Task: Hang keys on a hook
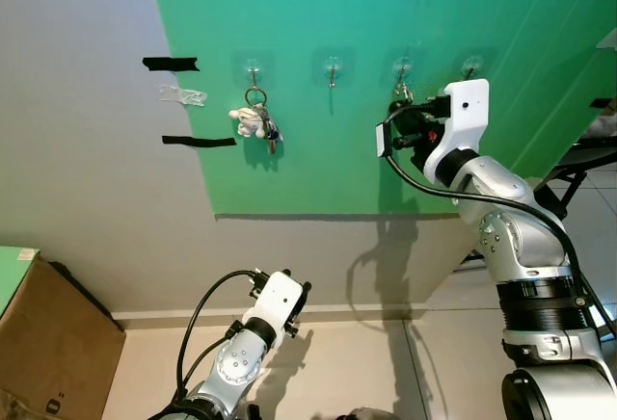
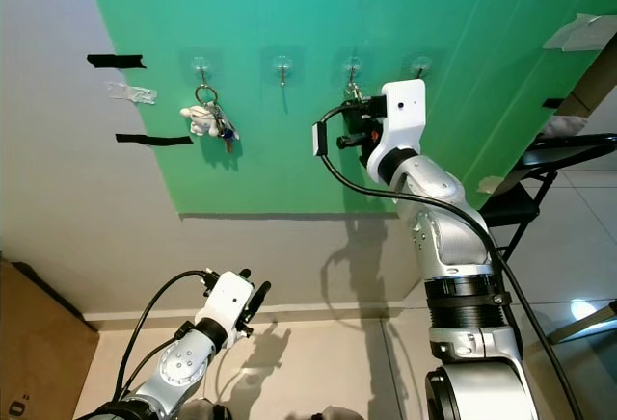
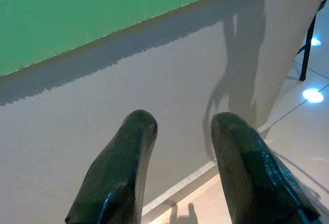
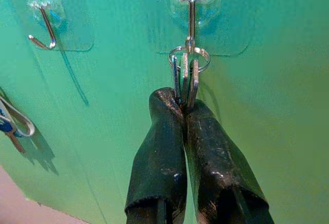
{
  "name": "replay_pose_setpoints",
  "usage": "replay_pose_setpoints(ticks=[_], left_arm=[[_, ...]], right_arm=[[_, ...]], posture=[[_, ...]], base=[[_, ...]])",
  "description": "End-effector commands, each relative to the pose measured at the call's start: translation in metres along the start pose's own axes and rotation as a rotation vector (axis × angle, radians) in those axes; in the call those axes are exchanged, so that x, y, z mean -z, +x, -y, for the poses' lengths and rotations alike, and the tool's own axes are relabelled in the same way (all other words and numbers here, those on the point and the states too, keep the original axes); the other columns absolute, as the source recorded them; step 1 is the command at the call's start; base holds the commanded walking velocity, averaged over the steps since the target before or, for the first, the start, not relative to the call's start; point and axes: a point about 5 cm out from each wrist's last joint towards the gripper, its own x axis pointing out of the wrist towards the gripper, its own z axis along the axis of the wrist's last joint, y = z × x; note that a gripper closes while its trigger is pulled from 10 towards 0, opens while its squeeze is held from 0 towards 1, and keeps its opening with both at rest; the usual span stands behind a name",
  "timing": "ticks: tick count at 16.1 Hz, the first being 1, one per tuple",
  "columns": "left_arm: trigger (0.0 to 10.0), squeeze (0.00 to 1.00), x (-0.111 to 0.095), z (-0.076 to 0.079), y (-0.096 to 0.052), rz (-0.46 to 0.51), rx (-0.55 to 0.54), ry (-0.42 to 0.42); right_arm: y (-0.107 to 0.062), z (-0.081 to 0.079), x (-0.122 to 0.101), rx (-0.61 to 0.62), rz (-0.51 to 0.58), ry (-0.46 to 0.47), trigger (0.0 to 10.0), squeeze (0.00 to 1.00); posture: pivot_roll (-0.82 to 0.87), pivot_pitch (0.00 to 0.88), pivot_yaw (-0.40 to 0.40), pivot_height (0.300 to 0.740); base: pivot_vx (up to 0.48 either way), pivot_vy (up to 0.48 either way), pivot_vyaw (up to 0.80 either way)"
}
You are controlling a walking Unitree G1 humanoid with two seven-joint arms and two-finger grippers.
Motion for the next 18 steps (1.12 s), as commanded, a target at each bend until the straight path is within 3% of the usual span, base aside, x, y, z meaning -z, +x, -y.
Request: replay_pose_setpoints(ticks=[1, 5, 6, 7, 8, 11, 14, 18], left_arm=[[10.0, 0.00, 0.001, 0.004, 0.001, -0.015, 0.015, 0.009], [10.0, 0.00, 0.001, 0.004, 0.001, -0.017, 0.017, 0.014], [10.0, 0.00, 0.001, 0.004, 0.000, -0.018, 0.019, 0.017], [10.0, 0.00, 0.002, 0.004, 0.000, -0.018, 0.019, 0.018], [10.0, 0.00, 0.002, 0.004, 0.000, -0.018, 0.020, 0.020], [10.0, 0.00, 0.003, 0.004, 0.000, -0.021, 0.019, 0.025], [10.0, 0.00, 0.009, 0.002, -0.003, -0.066, -0.051, -0.026], [10.0, 0.00, 0.009, 0.003, -0.002, -0.077, -0.038, -0.038]], right_arm=[[0.001, -0.001, -0.002, -0.015, 0.007, -0.008, 0.0, 0.00], [-0.002, -0.002, 0.008, -0.017, -0.016, 0.047, 0.0, 0.00], [-0.002, 0.000, 0.011, 0.010, -0.031, 0.108, 0.9, 0.00], [-0.002, 0.001, 0.013, 0.025, -0.044, 0.122, 9.0, 0.00], [-0.001, 0.002, 0.016, 0.029, -0.053, 0.165, 10.0, 1.00], [-0.003, 0.006, 0.021, 0.062, -0.058, 0.179, 10.0, 1.00], [-0.004, 0.008, 0.019, 0.097, -0.034, 0.141, 10.0, 1.00], [-0.004, 0.013, 0.015, 0.149, -0.003, 0.130, 10.0, 1.00]], posture=[[-0.13, 0.058, -0.068, 0.722], [-0.13, 0.050, -0.065, 0.722], [-0.13, 0.045, -0.066, 0.722], [-0.13, 0.045, -0.066, 0.722], [-0.13, 0.045, -0.066, 0.722], [-0.13, 0.041, -0.065, 0.722], [-0.13, 0.042, -0.063, 0.722], [-0.14, 0.043, -0.058, 0.722]], base=[[0.000, 0.000, 0.00], [0.000, 0.000, 0.00], [0.000, 0.000, 0.00], [0.000, 0.000, 0.00], [0.000, 0.000, 0.00], [0.000, 0.000, 0.00], [0.000, 0.000, 0.00], [0.000, 0.000, 0.00]])
